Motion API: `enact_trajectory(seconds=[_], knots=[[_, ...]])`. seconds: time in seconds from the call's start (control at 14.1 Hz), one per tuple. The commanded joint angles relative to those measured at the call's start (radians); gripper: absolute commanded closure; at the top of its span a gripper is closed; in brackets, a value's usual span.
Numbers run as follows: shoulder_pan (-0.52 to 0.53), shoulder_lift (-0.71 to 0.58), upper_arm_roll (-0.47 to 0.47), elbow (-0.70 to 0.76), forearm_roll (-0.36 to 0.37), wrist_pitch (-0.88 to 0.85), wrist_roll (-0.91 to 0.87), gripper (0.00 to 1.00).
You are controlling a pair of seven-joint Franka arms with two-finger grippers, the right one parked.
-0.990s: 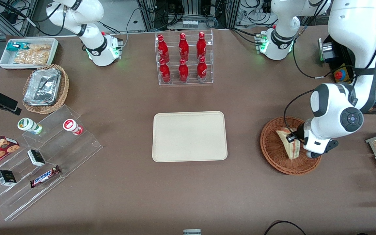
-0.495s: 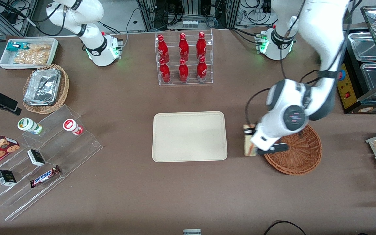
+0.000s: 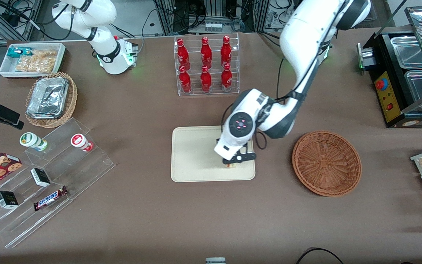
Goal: Place sandwich from basket to tray
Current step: 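Carry the sandwich with the left gripper over the cream tray, then lower the sandwich onto the tray and open the left gripper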
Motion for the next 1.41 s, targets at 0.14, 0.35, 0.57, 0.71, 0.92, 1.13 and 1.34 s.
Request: enact_trajectory(seconds=[0.14,0.35,0.57,0.71,0.92,1.13,1.34], knots=[[-0.069,0.123,0.015,0.17,-0.001,-0.027,-0.101,0.97],[-0.072,0.14,0.012,0.171,-0.001,-0.022,-0.104,0.97],[-0.07,0.154,0.011,0.171,-0.004,-0.018,-0.098,0.88],[-0.07,0.157,0.004,0.17,-0.009,-0.014,-0.092,0.51],[-0.07,0.139,0.004,0.168,-0.003,-0.021,-0.092,0.0],[-0.059,0.052,0.017,0.16,0.011,-0.051,-0.093,0.0],[-0.041,-0.041,0.026,0.16,0.013,-0.146,-0.089,0.0]])
